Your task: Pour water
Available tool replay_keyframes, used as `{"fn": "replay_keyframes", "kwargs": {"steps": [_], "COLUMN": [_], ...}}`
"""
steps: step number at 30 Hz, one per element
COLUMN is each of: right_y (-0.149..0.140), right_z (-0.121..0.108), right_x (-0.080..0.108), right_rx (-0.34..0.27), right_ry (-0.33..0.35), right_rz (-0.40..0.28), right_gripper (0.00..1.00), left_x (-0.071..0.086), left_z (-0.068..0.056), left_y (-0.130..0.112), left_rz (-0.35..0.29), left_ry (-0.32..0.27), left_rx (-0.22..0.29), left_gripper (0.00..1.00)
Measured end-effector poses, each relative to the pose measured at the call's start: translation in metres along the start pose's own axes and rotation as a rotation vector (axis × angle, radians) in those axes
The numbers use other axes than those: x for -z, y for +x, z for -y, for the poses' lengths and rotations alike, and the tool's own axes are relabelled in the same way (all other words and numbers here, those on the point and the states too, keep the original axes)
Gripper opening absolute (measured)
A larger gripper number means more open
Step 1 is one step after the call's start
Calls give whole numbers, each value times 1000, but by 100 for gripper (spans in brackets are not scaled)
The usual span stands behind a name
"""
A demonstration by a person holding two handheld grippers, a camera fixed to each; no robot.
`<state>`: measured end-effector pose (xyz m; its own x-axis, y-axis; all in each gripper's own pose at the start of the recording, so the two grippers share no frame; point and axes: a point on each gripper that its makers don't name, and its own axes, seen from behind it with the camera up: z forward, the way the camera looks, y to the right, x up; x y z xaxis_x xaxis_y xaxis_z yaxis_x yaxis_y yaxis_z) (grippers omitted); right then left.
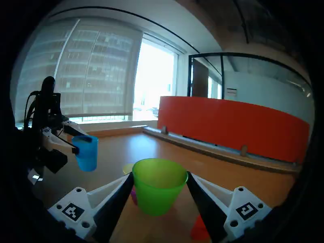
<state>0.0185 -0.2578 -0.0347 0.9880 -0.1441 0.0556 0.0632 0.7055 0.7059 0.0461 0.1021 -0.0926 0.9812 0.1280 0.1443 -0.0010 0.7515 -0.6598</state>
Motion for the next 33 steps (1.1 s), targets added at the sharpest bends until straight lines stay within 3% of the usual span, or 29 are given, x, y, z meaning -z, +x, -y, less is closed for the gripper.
{"fn": "replay_keyframes", "kwargs": {"steps": [15, 27, 33], "right_y": [0, -6, -13], "right_z": [19, 29, 41], "right_x": [7, 8, 7], "right_rx": [-19, -43, -16], "right_ry": [22, 48, 82], "right_rz": [-45, -40, -17], "right_gripper": [95, 94, 94], "left_x": [-3, -5, -7], "left_z": [-8, -11, -12], "left_y": [3, 9, 11], "left_rz": [-26, -31, -29], "left_ry": [-18, -24, -32], "left_rx": [15, -5, -28], "left_gripper": [87, 87, 87]}}
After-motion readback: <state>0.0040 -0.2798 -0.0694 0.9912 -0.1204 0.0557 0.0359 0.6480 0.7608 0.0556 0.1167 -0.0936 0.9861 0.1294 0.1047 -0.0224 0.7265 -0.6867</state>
